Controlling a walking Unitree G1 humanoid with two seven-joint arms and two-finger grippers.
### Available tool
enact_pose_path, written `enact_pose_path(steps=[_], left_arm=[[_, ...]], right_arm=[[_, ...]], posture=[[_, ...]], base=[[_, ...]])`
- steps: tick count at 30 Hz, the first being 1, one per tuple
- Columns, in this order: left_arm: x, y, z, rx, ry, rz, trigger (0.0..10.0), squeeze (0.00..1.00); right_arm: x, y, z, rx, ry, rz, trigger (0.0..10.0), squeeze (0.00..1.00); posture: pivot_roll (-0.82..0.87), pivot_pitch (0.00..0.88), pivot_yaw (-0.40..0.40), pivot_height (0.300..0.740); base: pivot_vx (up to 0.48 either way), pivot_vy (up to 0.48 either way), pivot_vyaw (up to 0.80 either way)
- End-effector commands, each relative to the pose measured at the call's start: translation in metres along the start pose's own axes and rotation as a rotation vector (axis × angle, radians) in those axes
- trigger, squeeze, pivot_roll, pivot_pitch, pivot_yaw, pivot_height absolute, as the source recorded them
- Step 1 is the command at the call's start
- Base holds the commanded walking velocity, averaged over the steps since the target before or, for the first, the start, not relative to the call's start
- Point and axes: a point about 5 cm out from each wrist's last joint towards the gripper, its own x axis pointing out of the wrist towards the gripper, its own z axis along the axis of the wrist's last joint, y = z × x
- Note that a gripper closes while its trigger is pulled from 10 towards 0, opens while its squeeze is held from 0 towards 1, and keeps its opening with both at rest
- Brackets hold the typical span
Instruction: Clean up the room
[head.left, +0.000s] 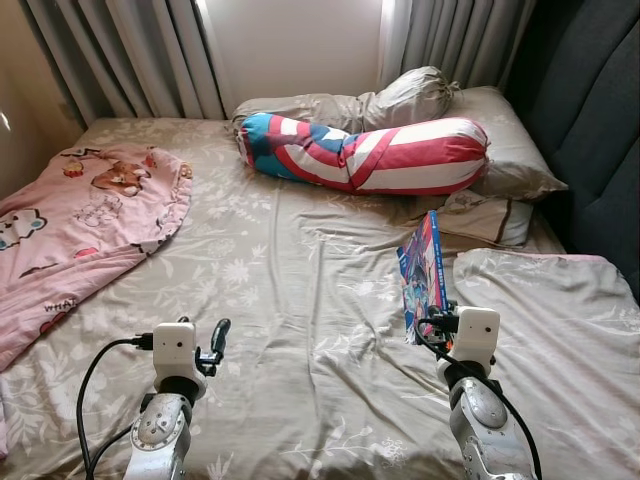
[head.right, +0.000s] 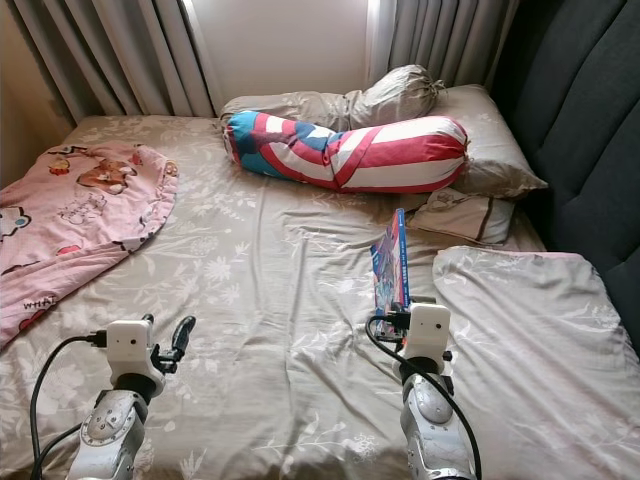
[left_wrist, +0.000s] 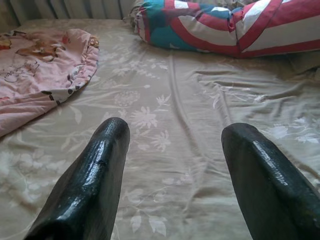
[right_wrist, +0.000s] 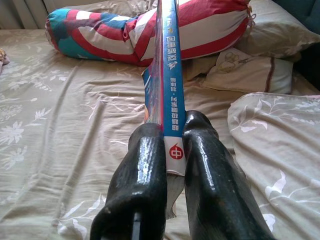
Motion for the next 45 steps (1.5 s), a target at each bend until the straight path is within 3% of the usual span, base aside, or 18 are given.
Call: enact_pose_path(steps=[1, 11, 37, 45], left_arm=[[0.0011, -0.0010, 0.0022, 0.000, 0.001, -0.006, 10.0, 0.00], [0.0011, 0.0001, 0.0036, -0.002, 0.001, 0.001, 10.0, 0.00], [0.0010, -0.0012, 0.0048, -0.003, 0.008, -0.003, 10.0, 0.00], [0.0008, -0.0025, 0.0045, 0.000, 0.011, -0.009, 10.0, 0.00]], right_arm=[[0.0040, 0.0026, 0.0093, -0.010, -0.036, 0.014, 10.0, 0.00], [0.0032, 0.0031, 0.0077, -0.013, -0.029, 0.019, 10.0, 0.00], [0.0022, 0.0053, 0.0052, -0.006, -0.018, 0.031, 10.0, 0.00], [0.0008, 0.0080, 0.0054, -0.002, -0.028, 0.049, 10.0, 0.00]], posture=[[-0.10, 0.000, 0.000, 0.730], [-0.10, 0.012, -0.004, 0.665], [-0.09, 0.024, -0.005, 0.665], [-0.09, 0.027, -0.005, 0.642]], base=[[0.000, 0.000, 0.00], [0.000, 0.000, 0.00], [0.000, 0.000, 0.00], [0.000, 0.000, 0.00]])
